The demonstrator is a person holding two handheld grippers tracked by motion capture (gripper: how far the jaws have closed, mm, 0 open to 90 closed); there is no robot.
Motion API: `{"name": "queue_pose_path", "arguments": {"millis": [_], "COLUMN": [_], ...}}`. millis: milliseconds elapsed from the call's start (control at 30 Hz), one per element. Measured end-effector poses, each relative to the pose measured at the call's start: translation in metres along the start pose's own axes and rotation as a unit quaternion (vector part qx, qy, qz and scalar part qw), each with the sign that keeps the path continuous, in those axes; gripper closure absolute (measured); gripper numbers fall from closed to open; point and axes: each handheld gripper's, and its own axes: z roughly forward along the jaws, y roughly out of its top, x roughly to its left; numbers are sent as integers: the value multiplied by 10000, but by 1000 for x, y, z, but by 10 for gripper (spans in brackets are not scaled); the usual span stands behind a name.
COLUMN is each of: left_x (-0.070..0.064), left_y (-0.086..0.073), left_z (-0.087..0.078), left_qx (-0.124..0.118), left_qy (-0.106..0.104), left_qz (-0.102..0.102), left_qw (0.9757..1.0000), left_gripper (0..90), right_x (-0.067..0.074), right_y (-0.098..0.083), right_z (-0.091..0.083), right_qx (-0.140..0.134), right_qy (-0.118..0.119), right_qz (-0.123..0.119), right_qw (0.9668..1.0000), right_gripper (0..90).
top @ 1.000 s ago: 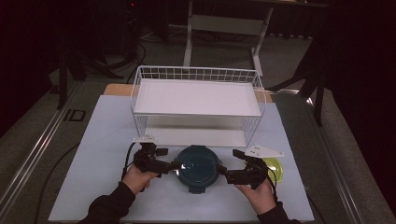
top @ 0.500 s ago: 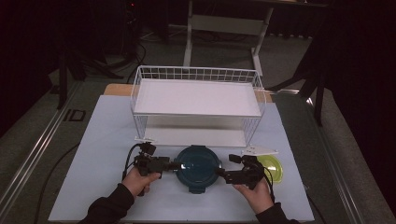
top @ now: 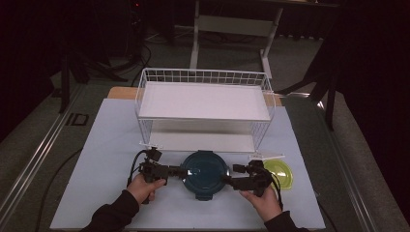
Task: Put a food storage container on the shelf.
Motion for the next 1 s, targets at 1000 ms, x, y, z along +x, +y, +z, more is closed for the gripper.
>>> {"name": "queue_pose_path", "arguments": {"millis": [1000], "left_x": [-1], "left_y": [4], "left_z": [0], "left_qx": [227], "left_qy": [26], "left_qz": [-185], "left_qw": [9996], "left_gripper": [539], "right_x": [-26], "right_y": [-1], "right_z": [14], "right_qx": [726], "right_qy": [250], "right_qz": [1064], "right_qw": [9914], "right_gripper": [445]}}
